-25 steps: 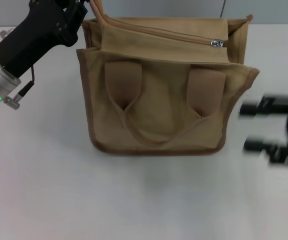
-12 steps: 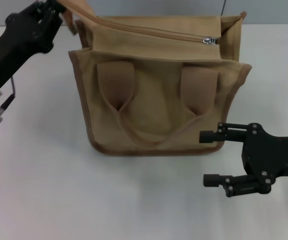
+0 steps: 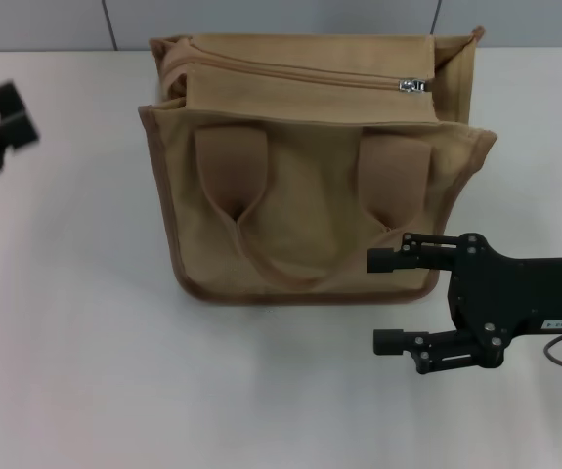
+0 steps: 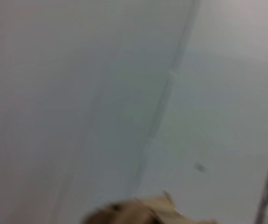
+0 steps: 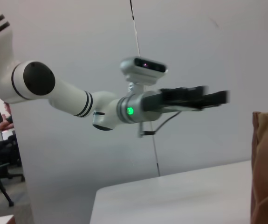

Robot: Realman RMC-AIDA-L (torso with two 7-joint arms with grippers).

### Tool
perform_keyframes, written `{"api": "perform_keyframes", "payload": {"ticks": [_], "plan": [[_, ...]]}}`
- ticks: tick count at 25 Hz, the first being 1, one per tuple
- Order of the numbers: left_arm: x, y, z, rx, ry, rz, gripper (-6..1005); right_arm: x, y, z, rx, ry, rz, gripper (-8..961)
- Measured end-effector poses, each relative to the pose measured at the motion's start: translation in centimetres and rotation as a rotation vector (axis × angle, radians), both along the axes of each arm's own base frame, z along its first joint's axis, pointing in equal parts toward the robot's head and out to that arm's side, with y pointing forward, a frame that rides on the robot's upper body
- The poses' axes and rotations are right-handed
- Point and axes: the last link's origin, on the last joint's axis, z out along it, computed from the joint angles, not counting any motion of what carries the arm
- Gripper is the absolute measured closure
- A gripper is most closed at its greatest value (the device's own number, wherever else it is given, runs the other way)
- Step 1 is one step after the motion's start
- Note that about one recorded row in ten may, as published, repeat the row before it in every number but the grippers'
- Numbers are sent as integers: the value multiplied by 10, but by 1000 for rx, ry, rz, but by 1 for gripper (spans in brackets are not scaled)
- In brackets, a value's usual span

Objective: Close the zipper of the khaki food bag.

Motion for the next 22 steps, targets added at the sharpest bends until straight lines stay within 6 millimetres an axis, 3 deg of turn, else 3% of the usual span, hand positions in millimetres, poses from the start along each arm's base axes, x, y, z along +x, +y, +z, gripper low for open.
{"api": "perform_keyframes", "payload": {"ticks": [2,5,7,12,22], "plan": [[0,-10,-8,-48,31,-48,633,-2,0,-4,-16,4,-4,147],[5,-24,-45,-158,105,-159,490,-3,-1,-8,-31,5,-4,147],[14,-29,-74,-223,127,-228,259,-6,-1,-12,-61,1,-10,147],[24,-30,-102,-228,149,-274,216,-5,-2,-16,-79,-12,-19,147],[24,-30,-107,-228,156,-280,216,-3,-1,-21,-71,-24,-37,147]]}}
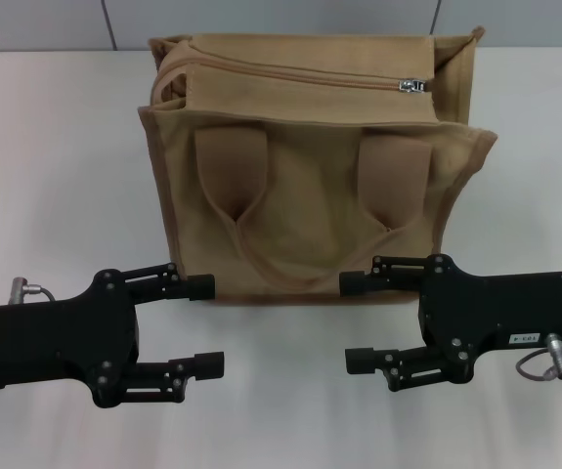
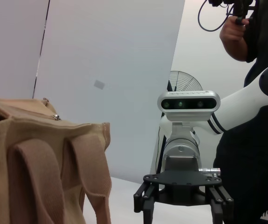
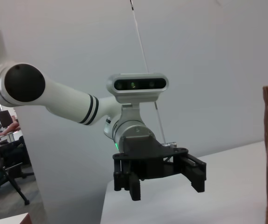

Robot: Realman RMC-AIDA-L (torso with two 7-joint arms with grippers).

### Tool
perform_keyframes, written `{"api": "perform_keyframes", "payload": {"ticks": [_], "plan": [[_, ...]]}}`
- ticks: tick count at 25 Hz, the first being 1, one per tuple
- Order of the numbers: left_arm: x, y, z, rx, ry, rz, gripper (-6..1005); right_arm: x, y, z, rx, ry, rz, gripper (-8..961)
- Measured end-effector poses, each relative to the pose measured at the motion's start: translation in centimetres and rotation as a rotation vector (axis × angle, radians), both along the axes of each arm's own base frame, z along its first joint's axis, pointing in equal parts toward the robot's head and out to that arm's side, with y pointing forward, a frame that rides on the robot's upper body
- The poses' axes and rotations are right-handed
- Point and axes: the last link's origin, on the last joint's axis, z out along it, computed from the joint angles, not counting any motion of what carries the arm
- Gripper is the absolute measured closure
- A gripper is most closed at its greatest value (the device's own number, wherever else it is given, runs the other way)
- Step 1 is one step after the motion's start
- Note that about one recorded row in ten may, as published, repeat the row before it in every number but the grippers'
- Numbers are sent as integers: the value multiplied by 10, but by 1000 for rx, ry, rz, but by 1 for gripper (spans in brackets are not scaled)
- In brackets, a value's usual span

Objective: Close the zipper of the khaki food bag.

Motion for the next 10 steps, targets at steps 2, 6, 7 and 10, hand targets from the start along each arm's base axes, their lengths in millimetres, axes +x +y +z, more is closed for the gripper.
{"api": "perform_keyframes", "payload": {"ticks": [2,6,7,10], "plan": [[0,0,0,0,1,0,216,0,1,-1,4,-5,-5,147],[0,0,0,-2,0,-1,216,0,1,-2,4,-6,-3,147],[0,0,0,-3,0,-2,216,0,1,-2,4,-6,-2,147],[0,-1,0,-4,0,-2,216,0,1,-2,4,-6,-2,147]]}}
